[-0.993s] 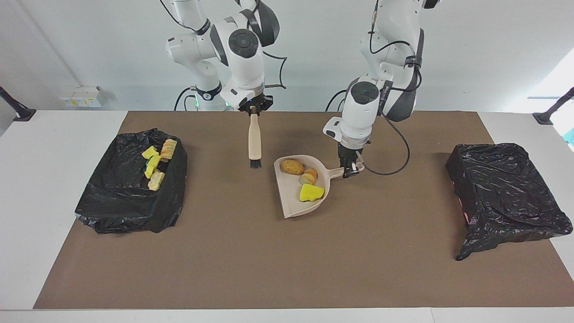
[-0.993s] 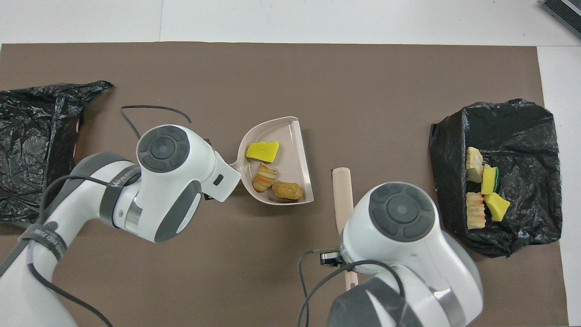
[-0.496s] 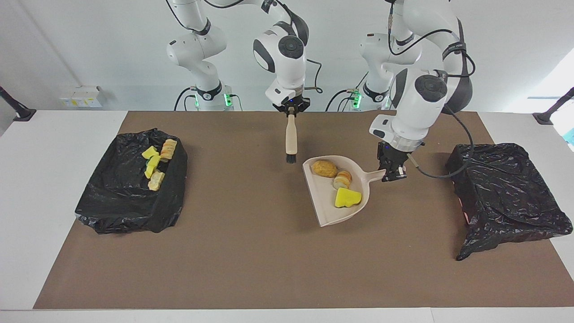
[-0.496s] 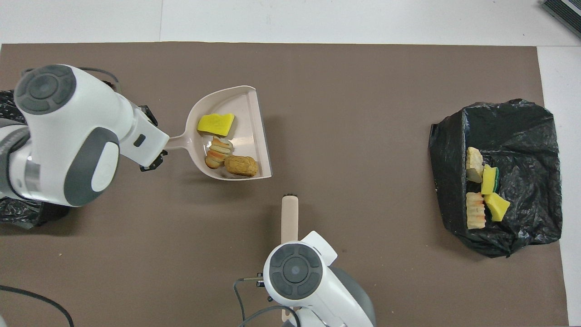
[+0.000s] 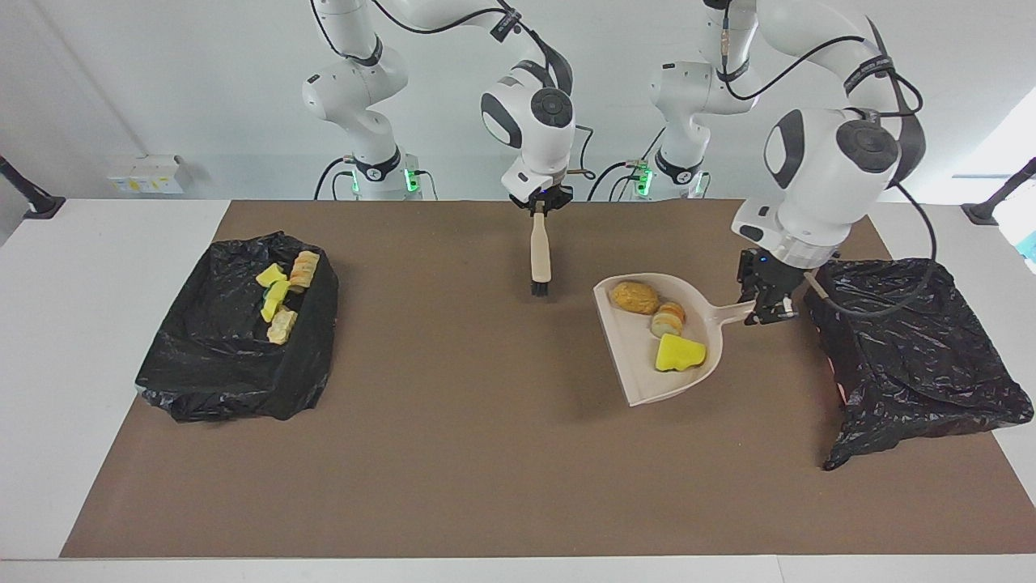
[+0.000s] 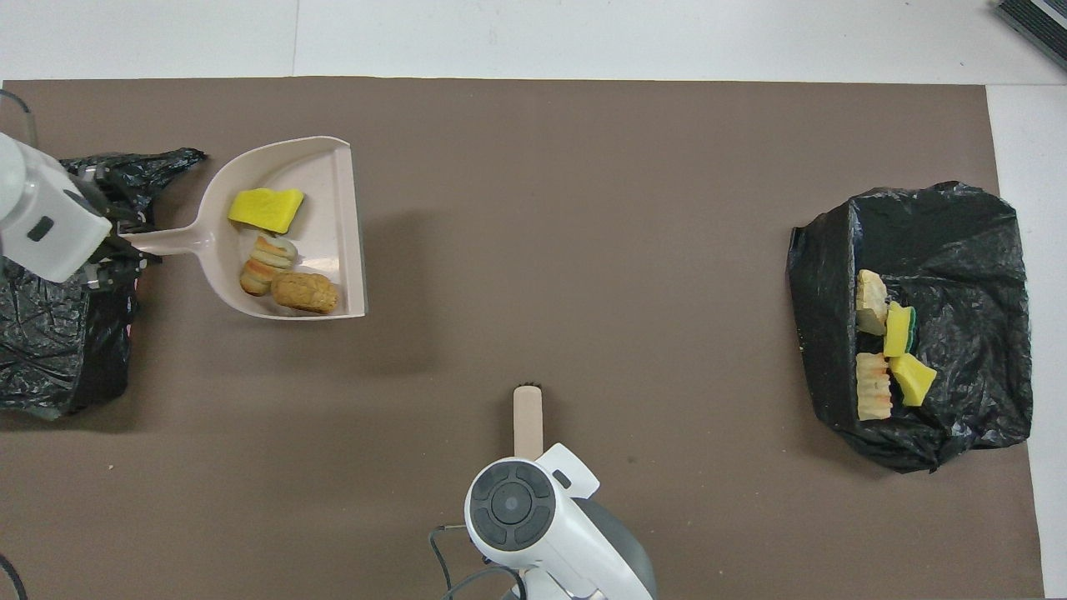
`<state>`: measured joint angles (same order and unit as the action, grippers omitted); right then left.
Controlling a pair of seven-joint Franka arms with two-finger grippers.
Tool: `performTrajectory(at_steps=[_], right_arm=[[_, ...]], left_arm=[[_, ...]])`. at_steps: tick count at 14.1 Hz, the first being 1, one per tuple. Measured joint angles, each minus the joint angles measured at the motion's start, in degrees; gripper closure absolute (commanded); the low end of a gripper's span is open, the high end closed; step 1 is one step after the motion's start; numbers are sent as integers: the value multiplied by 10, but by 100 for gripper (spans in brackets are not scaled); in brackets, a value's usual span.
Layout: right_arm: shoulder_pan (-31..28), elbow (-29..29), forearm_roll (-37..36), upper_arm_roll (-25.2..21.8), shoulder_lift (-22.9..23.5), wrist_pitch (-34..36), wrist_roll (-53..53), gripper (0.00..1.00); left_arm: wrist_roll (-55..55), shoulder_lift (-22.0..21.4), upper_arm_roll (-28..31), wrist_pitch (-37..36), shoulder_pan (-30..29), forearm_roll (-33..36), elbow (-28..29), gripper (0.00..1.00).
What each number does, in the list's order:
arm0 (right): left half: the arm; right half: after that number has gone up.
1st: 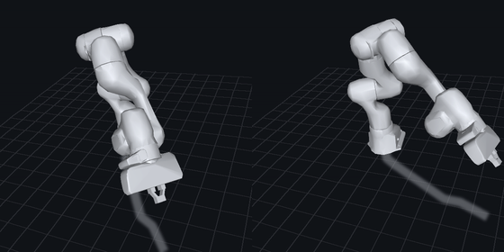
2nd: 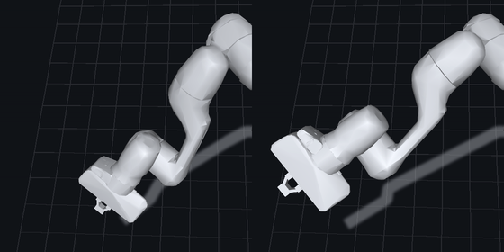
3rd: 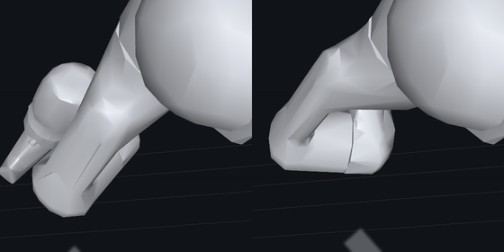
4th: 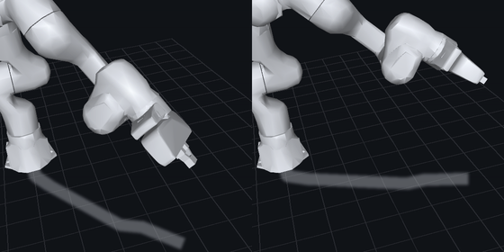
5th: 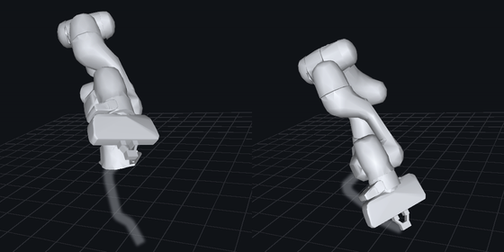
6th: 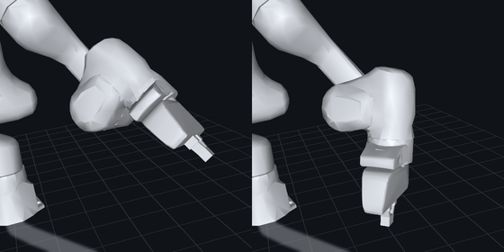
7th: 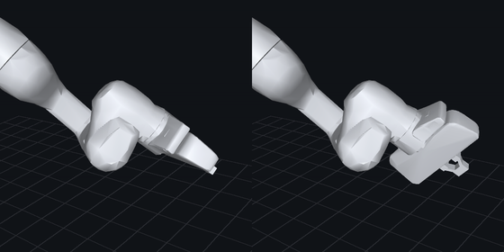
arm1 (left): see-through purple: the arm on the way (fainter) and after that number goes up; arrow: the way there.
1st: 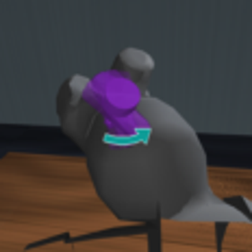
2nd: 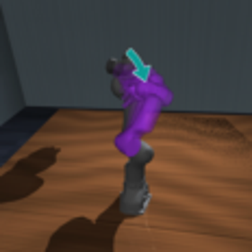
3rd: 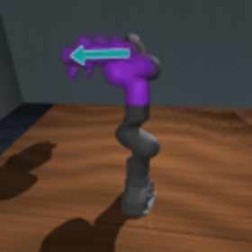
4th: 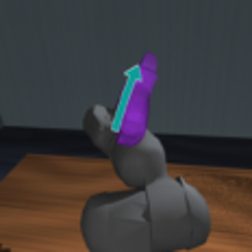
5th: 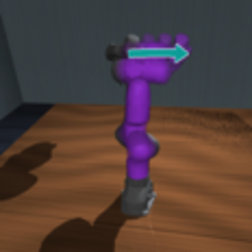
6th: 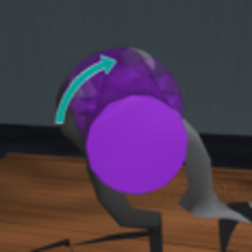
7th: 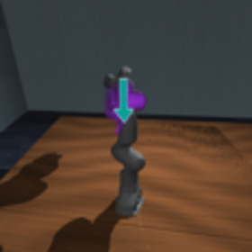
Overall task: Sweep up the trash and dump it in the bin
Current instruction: 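Carry the loaded dustpan with the left gripper to the other black bag, then tip the dustpan into the black bag nearest the left gripper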
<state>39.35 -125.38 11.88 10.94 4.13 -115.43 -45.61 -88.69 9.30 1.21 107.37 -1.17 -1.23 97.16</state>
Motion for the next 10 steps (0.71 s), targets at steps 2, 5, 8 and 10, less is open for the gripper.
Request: performTrajectory(at_steps=[2,5,8,10], right_arm=[[0,-1,0,0,-2,10,2,100],[-3,-11,0,-1,-7,15,35,100],[-10,-20,0,-2,-8,14,52,100],[-15,-25,1,-2,-9,5,53,100]], left_arm=[[-52,8,1,-13,-45,-2,-15,100],[-120,34,1,-47,-106,-2,-70,100],[-184,56,4,-50,-165,2,-111,100],[-208,71,4,-49,-201,23,-142,100]])
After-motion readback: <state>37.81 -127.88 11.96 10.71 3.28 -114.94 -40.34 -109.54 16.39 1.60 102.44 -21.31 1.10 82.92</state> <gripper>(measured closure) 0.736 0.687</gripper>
